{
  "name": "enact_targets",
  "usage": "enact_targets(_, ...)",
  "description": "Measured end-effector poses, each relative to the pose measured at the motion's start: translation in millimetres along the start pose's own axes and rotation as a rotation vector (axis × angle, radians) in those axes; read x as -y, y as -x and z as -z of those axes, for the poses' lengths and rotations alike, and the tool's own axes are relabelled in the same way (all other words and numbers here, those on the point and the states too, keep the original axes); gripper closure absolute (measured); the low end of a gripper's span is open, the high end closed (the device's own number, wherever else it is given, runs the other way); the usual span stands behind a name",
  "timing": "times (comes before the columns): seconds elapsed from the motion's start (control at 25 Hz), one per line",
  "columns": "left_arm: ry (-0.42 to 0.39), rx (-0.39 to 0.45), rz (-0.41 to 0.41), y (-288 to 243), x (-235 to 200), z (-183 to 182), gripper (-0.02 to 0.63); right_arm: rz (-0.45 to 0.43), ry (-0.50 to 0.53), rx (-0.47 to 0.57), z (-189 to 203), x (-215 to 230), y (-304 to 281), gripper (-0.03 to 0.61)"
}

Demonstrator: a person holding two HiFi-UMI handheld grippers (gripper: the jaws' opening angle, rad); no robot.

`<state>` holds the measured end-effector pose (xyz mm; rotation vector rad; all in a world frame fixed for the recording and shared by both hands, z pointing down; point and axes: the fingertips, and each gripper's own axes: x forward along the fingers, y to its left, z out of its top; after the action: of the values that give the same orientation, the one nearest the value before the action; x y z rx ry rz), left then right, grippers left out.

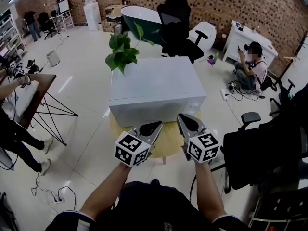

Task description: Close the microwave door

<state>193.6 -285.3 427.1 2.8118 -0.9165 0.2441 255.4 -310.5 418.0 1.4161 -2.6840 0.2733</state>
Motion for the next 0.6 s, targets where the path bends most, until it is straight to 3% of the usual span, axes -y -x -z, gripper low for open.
enact_targets(0.6, 0.0, 0.011, -0.01, 8.6, -7.4, -2.7, 0.607, -0.048, 0.004, 0.006, -4.4, -18.9, -6.7, 0.577)
